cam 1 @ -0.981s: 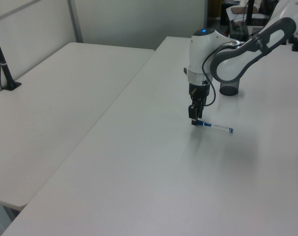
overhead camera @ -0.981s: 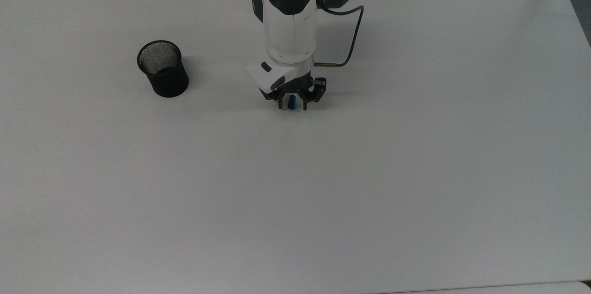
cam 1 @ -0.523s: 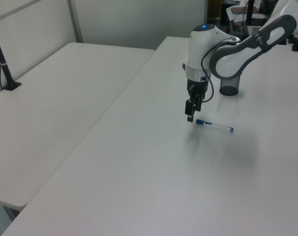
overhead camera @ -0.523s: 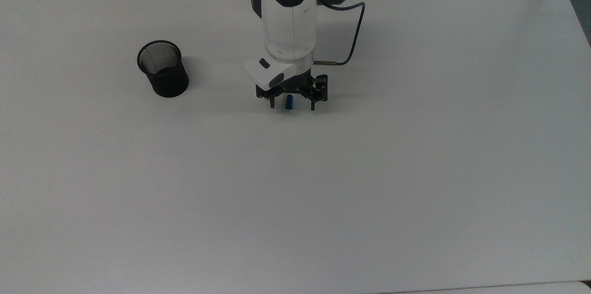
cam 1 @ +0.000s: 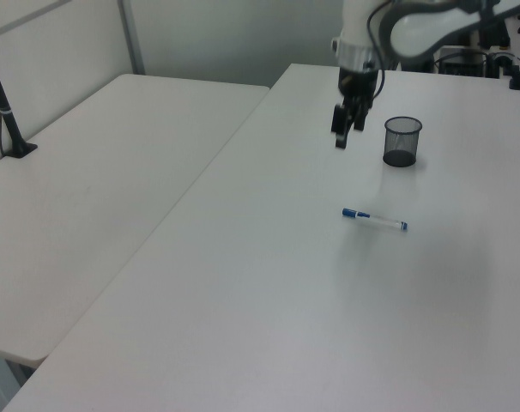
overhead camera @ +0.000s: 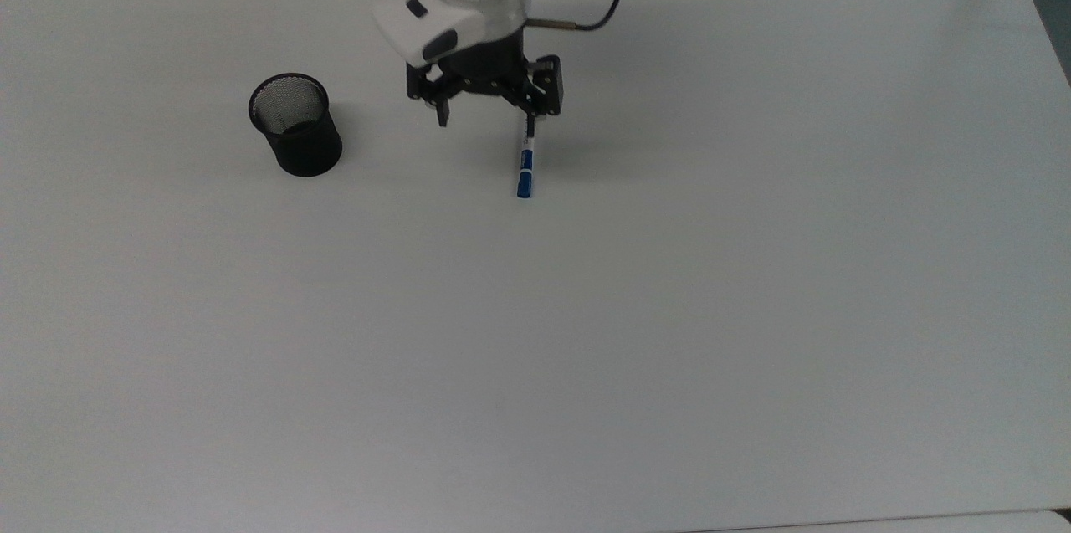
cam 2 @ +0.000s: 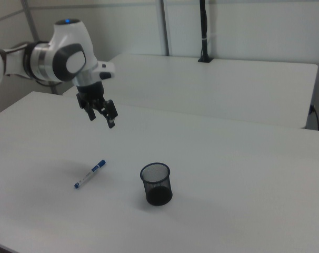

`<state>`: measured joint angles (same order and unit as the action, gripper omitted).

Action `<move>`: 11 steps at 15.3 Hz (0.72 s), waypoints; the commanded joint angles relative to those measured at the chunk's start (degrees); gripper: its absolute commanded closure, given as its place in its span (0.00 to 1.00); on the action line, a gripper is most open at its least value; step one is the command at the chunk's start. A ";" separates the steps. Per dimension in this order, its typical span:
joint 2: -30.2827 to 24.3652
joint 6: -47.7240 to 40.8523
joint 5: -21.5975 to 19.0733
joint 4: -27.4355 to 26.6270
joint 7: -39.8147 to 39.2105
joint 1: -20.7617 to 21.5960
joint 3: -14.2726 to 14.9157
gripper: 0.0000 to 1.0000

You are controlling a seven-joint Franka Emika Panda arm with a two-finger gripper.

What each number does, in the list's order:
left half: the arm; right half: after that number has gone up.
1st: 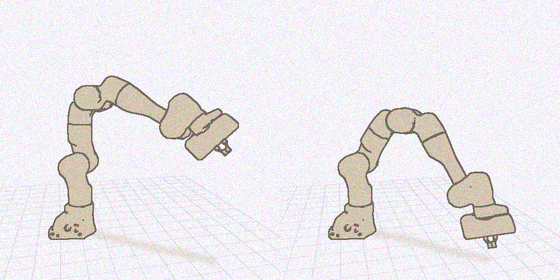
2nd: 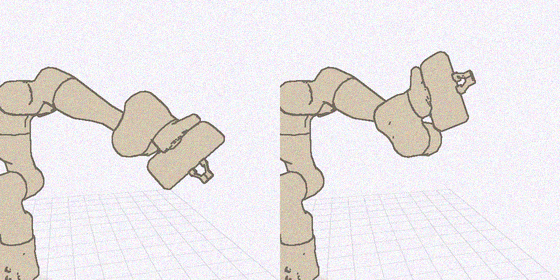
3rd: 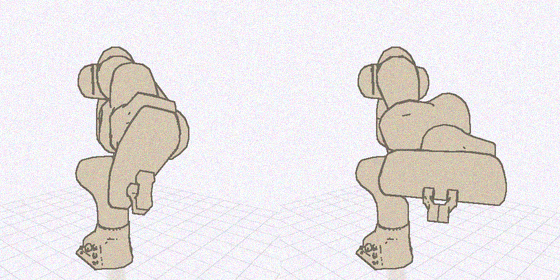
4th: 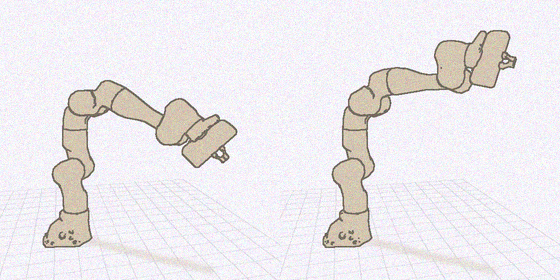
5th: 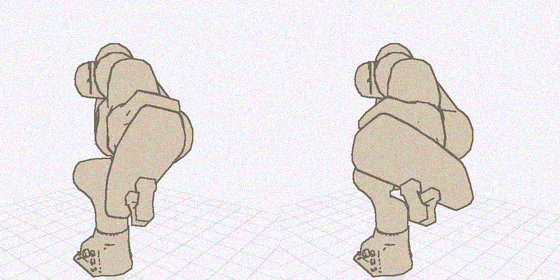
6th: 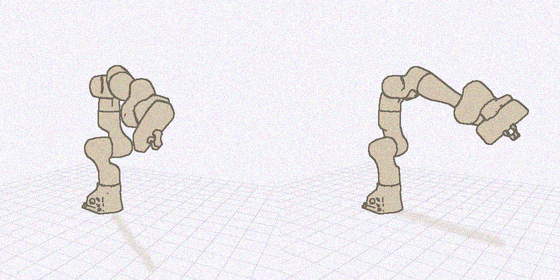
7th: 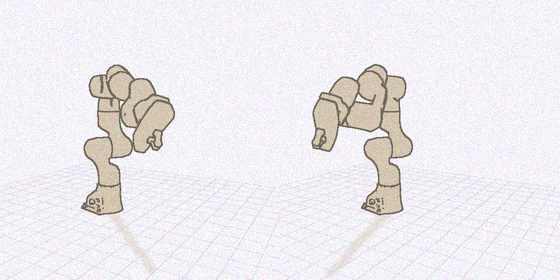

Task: Remove the marker
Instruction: 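Open the gripper to release the marker and raise it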

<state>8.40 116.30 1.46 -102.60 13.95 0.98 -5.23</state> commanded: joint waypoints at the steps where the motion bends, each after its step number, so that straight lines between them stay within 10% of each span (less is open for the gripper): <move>1: -7.77 -7.39 0.92 -0.77 1.25 -1.86 0.74 0.00; 11: -14.03 -20.15 0.21 3.44 -2.33 -2.04 7.24 0.00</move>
<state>-4.63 97.78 1.45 -100.62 14.00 -1.36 0.37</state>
